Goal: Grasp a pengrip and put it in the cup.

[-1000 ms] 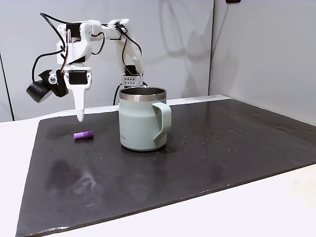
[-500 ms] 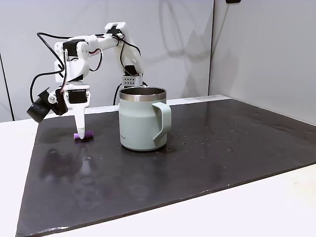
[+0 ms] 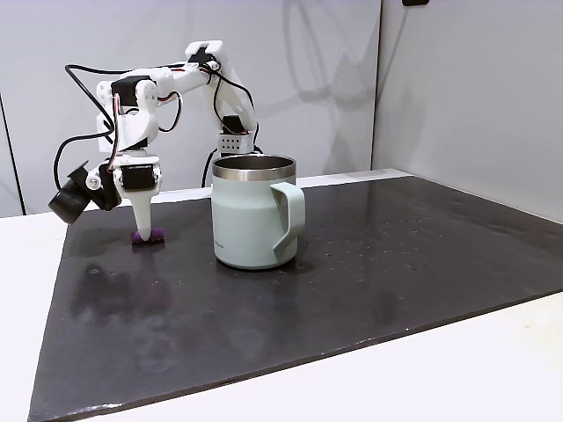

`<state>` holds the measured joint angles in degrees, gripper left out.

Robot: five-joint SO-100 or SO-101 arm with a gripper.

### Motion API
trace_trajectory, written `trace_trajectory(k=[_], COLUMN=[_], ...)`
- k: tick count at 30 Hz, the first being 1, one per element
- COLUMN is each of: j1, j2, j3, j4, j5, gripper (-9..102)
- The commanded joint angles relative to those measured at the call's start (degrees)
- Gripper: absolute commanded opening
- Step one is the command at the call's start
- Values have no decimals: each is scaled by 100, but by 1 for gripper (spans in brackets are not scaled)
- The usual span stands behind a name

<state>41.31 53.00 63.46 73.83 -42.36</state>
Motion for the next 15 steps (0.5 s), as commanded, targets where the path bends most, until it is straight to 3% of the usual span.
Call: trace_trajectory(k=[1, 15], j1=[-53, 53], j2=[290, 3621], j3=[-44, -88], j4=[-105, 729], j5=[18, 255], gripper=[0, 0])
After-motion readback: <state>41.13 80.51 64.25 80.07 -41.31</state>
